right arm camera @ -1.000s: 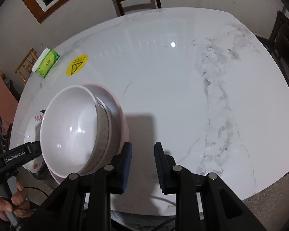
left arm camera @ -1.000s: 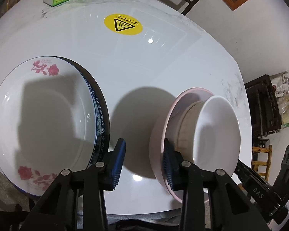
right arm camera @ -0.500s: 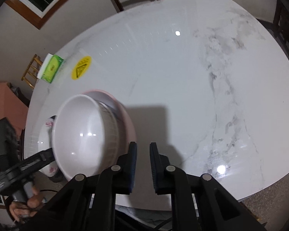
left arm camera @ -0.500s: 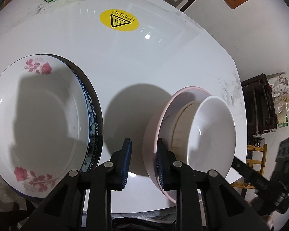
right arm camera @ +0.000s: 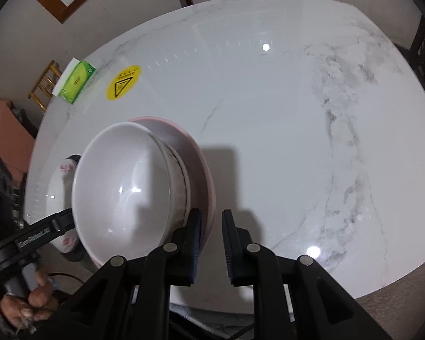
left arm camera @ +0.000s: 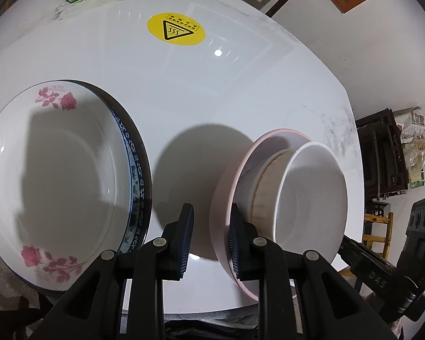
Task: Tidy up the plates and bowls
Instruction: 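Lift the nested bowls with the left tool and carry them over the plate stack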
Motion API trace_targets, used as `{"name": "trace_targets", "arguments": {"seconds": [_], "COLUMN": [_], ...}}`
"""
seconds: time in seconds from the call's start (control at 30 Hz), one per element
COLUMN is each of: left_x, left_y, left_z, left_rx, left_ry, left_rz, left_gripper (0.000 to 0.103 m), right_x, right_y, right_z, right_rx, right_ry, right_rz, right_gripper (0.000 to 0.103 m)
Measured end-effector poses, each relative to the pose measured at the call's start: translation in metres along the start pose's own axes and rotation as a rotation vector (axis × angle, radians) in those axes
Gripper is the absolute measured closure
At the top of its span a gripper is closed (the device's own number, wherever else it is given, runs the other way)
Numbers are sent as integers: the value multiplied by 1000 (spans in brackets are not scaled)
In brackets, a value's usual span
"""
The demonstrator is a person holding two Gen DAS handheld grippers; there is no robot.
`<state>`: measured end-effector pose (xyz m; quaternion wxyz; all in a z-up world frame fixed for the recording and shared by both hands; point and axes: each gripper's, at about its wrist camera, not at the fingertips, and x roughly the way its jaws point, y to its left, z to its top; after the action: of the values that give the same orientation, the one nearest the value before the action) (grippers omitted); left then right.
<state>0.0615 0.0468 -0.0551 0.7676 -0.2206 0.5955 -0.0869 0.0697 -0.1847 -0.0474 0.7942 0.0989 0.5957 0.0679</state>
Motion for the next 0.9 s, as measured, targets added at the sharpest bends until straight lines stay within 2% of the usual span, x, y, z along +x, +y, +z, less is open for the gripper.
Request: {"name": "trace_targets", "arguments": {"seconds": [0.13,0.2,0.23,0.3,0.43,0.63,0.9], "left_x": [0,-2,-2,-2,-3,-10,-49], "left_y": [-4,-9,-12,-15,-13,-9,1], "left_z": [-1,-1,-1,-2,-1,1,7], "left_rx": [13,32,42,62,48,45,29], "left_ry": [-16,-30,-38,-51,-42,-46,-97], "left_rz": [2,9,19,35,21,10,13], "left_gripper": [87,96,96,96,96,96,96], "right_x": [7,6,6,6,6,-4,-26], "right_y": [4,3,3,2,-1,9,52], "right_z": [6,7,8,8,7,6,18], "right_rx": [-26,-32,-33,-23,13,2,-74], "right_ry": [11,17,16,9,0,-17,-42], "right_rz": [-28,-28,-24,-13,-1,-11,9], "right_gripper": [87,87,92,92,93,93,93]}}
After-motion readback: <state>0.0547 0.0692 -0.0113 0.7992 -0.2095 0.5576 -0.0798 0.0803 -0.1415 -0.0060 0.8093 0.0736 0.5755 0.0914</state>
